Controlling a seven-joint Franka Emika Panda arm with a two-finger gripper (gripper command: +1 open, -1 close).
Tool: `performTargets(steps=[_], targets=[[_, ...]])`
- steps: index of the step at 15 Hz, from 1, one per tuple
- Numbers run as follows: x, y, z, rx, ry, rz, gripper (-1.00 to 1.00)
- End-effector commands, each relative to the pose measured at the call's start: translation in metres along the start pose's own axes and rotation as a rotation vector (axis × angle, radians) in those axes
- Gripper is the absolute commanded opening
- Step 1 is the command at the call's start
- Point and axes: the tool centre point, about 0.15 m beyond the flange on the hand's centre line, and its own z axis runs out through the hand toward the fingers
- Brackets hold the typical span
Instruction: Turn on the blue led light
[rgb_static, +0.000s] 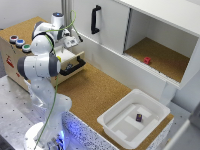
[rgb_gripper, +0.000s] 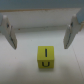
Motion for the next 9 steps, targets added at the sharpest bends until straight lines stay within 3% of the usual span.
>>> performTargets(steps=[1,4,9], targets=[[-0.003,-0.021,-0.056,-0.043,-0.024,0.035,1.0],[0.006,-0.042,-0.083,-0.051,-0.03,0.113,1.0],[0.053,-0.093,-0.137,-0.048,-0.171,0.239,1.0]])
